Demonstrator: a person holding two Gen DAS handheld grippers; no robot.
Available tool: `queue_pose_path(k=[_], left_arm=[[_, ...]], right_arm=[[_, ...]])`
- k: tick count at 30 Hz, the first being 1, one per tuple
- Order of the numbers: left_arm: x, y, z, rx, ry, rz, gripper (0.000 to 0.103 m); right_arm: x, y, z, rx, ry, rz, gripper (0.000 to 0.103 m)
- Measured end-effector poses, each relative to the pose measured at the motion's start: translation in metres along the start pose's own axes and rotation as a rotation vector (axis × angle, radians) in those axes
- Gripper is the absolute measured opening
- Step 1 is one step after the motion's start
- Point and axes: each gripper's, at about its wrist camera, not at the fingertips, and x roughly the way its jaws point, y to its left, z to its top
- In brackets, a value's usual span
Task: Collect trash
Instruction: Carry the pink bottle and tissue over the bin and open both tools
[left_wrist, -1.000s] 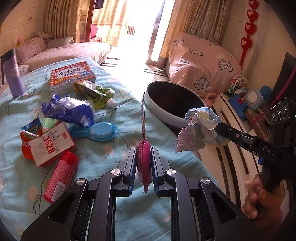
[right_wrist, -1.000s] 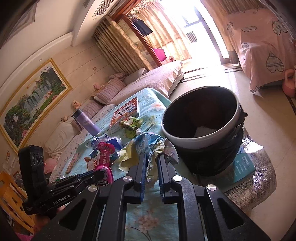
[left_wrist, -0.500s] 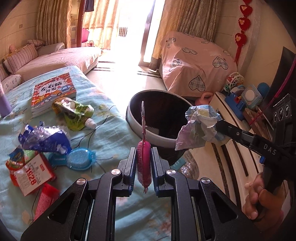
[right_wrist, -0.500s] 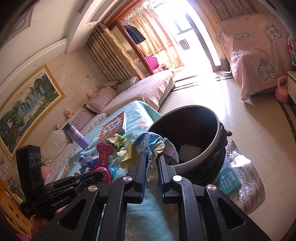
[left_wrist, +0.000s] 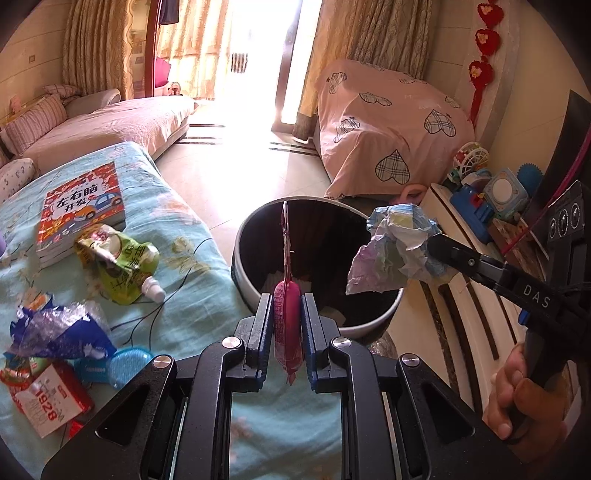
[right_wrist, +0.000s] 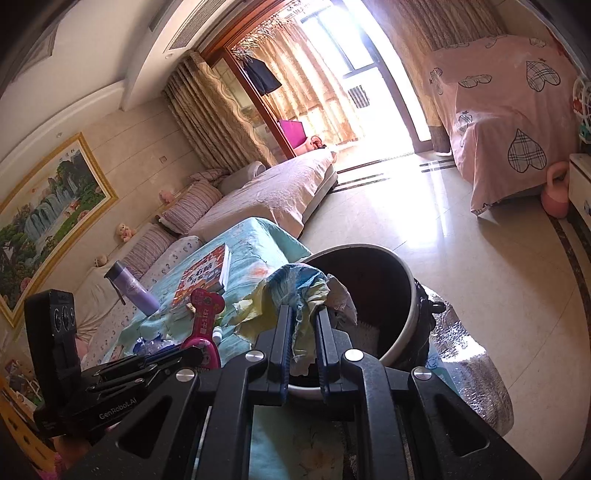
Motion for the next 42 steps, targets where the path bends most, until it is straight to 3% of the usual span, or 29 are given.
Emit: queue_pose_path(k=[33, 35, 39, 40, 42], left_arm=[[0.063, -0.012, 0.029, 0.002, 0.067, 0.005, 0.015], [0.066, -0.012, 0.03, -0.003, 0.075, 0.009, 0.017], [0.06, -0.007, 0.026, -0.024, 0.066, 0.018, 0.049], [0.056, -0.005, 0.023, -0.028, 0.057, 0.017, 0.059], [0.05, -0.002, 0.019, -0.037, 0.042, 0.014, 0.065]], right_arm=[[0.046, -0.024, 0.019, -0.003, 0.07, -0.058, 0.012], [0.05, -0.026, 0.022, 0.0, 0.079, -0.056, 0.017], [0.058, -0.032, 0.023, 0.015, 0.107, -0.067, 0.029], [0.058, -0.033, 0.022, 0.023, 0.107, -0.06, 0.035], [0.056, -0.033, 0.019, 0.031, 0.099, -0.048, 0.052]])
